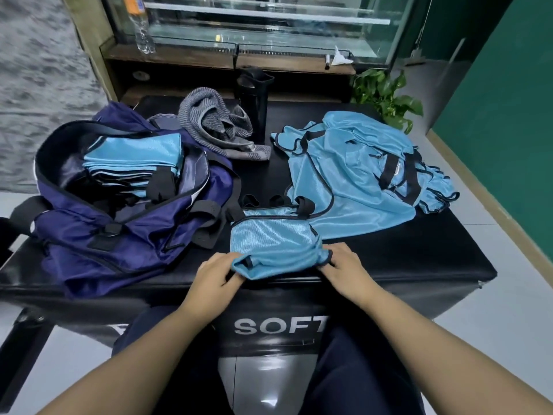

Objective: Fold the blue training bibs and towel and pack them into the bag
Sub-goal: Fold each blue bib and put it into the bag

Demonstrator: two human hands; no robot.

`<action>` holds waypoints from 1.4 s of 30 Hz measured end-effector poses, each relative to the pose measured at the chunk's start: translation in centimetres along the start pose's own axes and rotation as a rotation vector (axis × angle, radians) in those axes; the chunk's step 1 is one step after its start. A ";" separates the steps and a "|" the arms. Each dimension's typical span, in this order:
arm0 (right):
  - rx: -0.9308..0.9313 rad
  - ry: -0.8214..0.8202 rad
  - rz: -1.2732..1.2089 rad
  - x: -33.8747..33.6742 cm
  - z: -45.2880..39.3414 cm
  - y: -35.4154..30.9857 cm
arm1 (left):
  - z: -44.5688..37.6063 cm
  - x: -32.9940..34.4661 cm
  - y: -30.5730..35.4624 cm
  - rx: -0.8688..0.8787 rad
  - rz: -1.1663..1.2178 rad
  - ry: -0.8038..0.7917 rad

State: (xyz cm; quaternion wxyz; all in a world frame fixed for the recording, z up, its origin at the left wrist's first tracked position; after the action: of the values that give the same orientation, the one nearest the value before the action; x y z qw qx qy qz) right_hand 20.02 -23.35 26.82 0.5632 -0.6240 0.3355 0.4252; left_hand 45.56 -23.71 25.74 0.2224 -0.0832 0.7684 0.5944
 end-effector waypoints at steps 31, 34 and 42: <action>0.553 -0.368 0.200 0.2 -2.8 -3.5 | -4.0 -0.1 0.3 -0.610 -0.299 0.018; 0.546 -0.373 0.183 0.6 -2.0 -3.9 | -3.2 0.1 0.6 -0.630 -0.167 0.083; 0.574 -0.416 0.123 -1.2 -0.3 -4.5 | -1.4 0.2 3.3 -0.554 0.053 0.183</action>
State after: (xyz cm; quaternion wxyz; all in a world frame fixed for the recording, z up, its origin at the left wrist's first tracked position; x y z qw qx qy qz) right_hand 23.60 -23.09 29.79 0.7451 -0.3193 0.3562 0.4647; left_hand 43.74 -24.08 28.83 0.1052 -0.1738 0.5956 0.7771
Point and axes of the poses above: each hand's wrist, its own z-axis away from the middle knuckle, its own x-axis out of the palm, y = z × x, the point moved 4 cm from there along -z, towards the middle knuckle, and after that the axes turned 15 degrees about z, right-handed, at the moved point
